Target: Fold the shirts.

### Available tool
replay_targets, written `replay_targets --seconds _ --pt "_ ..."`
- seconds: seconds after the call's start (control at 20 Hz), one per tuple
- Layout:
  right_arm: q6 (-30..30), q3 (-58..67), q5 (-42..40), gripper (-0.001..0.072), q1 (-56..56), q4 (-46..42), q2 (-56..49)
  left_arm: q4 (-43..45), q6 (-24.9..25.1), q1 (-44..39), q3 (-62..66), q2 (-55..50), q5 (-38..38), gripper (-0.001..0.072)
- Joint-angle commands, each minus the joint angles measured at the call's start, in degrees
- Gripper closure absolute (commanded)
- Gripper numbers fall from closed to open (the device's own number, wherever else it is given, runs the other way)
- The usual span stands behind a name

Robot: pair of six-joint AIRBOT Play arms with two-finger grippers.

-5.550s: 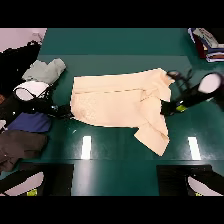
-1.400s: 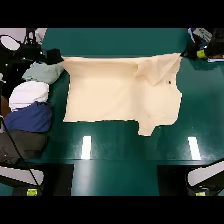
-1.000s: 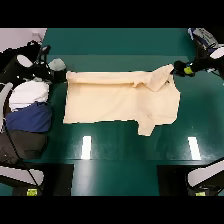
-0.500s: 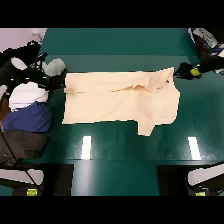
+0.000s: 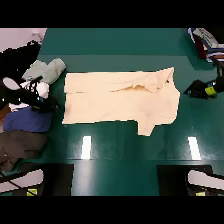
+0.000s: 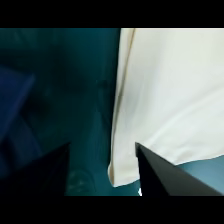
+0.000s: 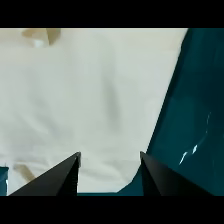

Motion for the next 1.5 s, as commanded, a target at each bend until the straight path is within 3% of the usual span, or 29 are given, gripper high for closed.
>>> replay_targets --seconds 0.0,0.4,0.45,0.5,0.55,0.65,0.9,1.1,1.15,1.25,1.45 --pt "-0.1 -8.6 -0.7 0.0261 -0.5 0.1 4.5 -3.8 2.3 0.2 -8.1 2.2 1.0 0.0216" --pt "0.6 -15.4 -1.5 0.0261 -0.5 -0.1 5.6 -6.8 4.2 0.2 -12.0 2.2 0.6 0.0218" --pt "0.6 -15.8 -1.6 0.0261 -0.5 -0.2 5.6 -6.8 4.2 0.2 -12.0 2.2 0.2 0.0282" --pt "0.8 -16.3 -1.9 0.0261 -0.5 -0.2 5.6 -6.9 4.2 0.2 -12.0 2.2 0.0 0.0415" --pt "1.1 -16.8 -2.1 0.0261 -0.5 -0.2 5.6 -7.4 4.2 0.2 -12.0 2.2 0.0 0.047" --pt "1.1 -18.3 -1.9 0.0261 -0.7 -0.2 5.6 -9.2 5.7 0.2 -11.9 2.2 0.2 0.0679" --pt "1.1 -24.7 -7.7 0.0261 -0.8 0.2 5.5 -9.6 6.1 0.2 -10.2 3.7 0.2 0.068" --pt "0.6 -26.2 -12.9 0.0266 -0.5 7.1 2.1 -9.6 6.1 0.2 -10.2 4.7 0.1 0.068" --pt "-1.1 -25.9 -12.9 0.0306 -0.1 9.1 0.8 -9.6 6.1 0.2 -10.2 4.9 0.0 0.068" --pt "-6.0 -24.2 -12.7 0.069 1.6 12.1 -0.5 -9.9 6.1 0.2 -9.5 5.0 -0.1 0.0681" --pt "-6.1 -15.9 -12.0 0.0697 3.8 11.6 5.4 -9.9 4.2 0.2 0.3 9.8 -1.9 0.0681"
